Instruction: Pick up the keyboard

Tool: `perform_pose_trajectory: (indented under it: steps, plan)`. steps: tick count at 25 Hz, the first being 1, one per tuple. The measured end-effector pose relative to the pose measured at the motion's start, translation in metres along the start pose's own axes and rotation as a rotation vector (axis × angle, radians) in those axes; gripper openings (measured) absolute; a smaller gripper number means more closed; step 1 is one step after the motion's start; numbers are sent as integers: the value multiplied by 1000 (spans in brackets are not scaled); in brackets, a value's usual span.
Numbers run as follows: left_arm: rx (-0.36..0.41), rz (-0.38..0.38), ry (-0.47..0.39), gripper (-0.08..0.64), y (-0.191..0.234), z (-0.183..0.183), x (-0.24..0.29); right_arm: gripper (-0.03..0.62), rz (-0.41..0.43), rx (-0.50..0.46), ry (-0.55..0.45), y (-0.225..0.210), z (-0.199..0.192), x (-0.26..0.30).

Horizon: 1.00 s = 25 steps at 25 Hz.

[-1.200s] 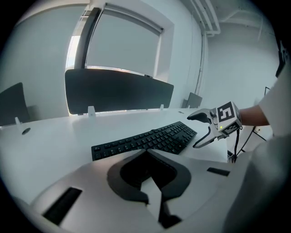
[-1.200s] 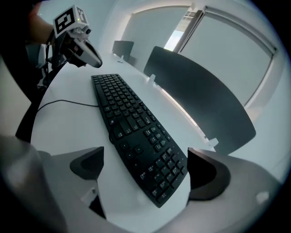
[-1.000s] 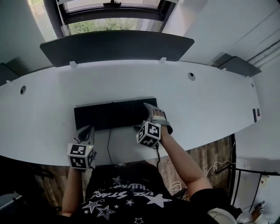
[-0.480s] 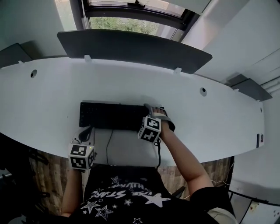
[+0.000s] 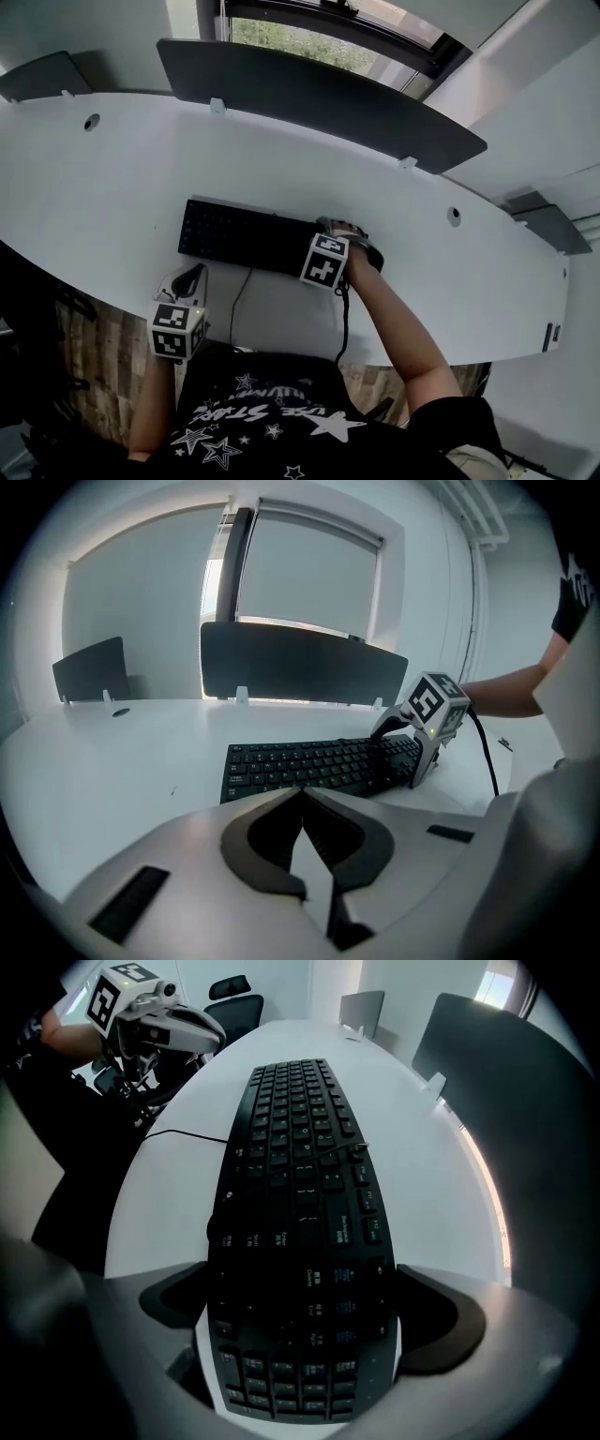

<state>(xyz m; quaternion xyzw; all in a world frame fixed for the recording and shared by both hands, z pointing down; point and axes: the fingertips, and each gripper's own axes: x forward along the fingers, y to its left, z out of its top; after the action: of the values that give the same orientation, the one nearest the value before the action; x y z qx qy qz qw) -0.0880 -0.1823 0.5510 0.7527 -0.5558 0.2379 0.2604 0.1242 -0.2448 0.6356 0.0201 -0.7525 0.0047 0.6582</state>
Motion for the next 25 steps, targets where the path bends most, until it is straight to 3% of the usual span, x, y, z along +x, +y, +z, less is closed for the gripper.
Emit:
perform_pose_trajectory:
  steps: [8, 13, 21, 25]
  plan:
    - [-7, -4, 6, 9, 7, -3, -2, 578, 20, -1, 75, -1, 0, 6]
    - [17, -38, 5, 9, 0, 0, 5, 578, 1, -5, 16, 0, 4, 3]
    - [81, -71, -13, 9, -9, 15, 11, 577, -29, -2, 57, 1, 1, 4]
    - [96, -88, -37, 9, -10, 23, 10, 577, -83, 10, 41, 2, 0, -1]
